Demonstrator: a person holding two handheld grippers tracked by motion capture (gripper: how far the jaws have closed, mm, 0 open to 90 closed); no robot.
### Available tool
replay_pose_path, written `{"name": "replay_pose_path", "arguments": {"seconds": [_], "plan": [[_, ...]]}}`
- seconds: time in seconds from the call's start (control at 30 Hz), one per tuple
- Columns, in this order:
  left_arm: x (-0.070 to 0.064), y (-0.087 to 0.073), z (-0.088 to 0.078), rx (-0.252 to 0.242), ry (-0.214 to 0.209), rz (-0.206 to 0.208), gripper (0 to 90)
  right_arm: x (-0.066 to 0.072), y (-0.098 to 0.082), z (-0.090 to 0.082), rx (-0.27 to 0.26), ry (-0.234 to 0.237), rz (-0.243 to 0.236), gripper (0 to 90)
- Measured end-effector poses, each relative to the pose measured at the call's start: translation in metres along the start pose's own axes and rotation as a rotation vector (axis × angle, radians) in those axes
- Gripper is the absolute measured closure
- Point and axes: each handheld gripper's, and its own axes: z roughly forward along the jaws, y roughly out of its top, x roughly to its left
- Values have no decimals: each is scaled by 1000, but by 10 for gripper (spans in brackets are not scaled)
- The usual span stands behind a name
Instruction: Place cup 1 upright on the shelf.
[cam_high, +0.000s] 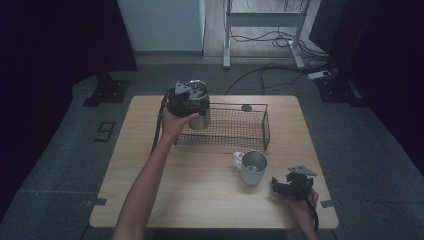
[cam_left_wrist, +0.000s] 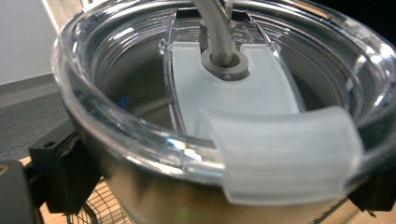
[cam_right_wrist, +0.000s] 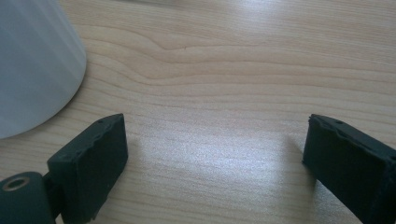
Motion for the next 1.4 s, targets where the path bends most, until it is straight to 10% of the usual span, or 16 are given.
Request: {"name": "replay_pose_path", "arguments": {"seconds": [1.4], "plan": [[5,-38,47,109,17,-33,39,0,0,0,0,-1,0,63]]}}
